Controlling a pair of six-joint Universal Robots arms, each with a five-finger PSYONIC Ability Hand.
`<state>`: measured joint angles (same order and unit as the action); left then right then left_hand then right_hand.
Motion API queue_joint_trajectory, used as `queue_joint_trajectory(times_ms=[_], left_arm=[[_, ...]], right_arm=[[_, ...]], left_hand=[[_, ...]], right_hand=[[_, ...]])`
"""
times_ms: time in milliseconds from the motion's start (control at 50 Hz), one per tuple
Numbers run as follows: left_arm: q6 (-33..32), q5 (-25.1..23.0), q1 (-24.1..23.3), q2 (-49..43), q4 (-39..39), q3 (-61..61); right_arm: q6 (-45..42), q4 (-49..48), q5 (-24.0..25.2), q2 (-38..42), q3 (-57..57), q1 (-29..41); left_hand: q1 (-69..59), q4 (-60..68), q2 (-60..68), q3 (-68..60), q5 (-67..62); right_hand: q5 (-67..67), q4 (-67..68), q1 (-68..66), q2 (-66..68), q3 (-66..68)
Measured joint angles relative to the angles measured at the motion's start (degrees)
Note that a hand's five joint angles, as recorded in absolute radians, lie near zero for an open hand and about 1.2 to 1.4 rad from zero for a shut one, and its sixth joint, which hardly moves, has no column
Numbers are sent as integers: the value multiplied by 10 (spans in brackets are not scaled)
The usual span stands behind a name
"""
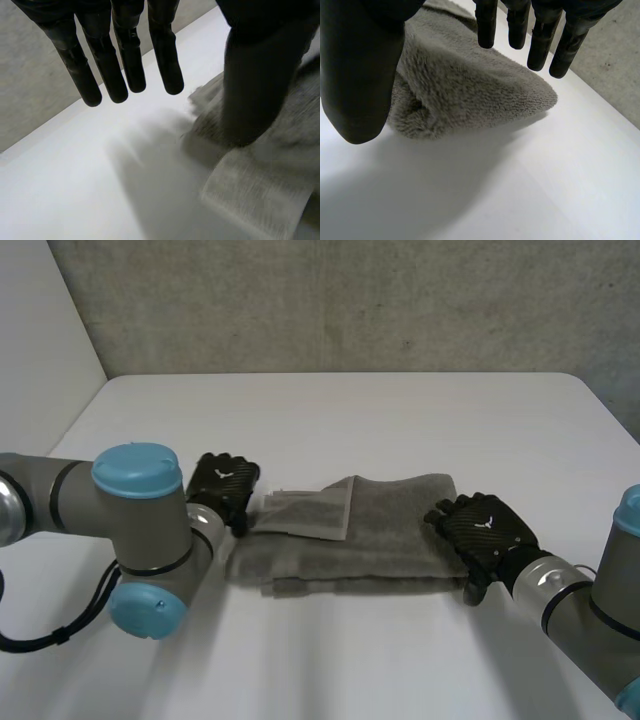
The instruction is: Fold the towel.
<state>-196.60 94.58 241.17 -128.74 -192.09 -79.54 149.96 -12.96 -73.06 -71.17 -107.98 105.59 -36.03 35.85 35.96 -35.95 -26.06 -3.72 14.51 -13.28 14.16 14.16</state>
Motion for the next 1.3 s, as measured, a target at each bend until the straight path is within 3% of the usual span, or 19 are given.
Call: queue_joint_trajectory(times_ms=[140,280,620,1100,1300], left_arm=[[3,11,7,22,-2,-25],[8,-11,-2,55,-4,-45],[4,-61,-39,82,-14,-60],[-5,-57,-38,-76,-12,150],[-1,-27,-28,-148,26,270]], right_arm=[[0,-10,1,0,-12,-1],[0,-34,1,2,-19,-3],[1,-41,4,0,-22,-10],[2,-41,17,0,-24,-7],[1,-41,18,0,-26,-9]], left_hand=[[1,0,-1,1,2],[3,-1,-2,2,5],[21,-18,-20,19,24],[45,-43,-43,43,48],[44,-42,-43,43,44]], right_hand=[[-8,3,-16,4,3],[-78,61,-73,59,62],[-87,70,-79,59,65],[-88,70,-81,59,65],[-143,131,-139,133,132]])
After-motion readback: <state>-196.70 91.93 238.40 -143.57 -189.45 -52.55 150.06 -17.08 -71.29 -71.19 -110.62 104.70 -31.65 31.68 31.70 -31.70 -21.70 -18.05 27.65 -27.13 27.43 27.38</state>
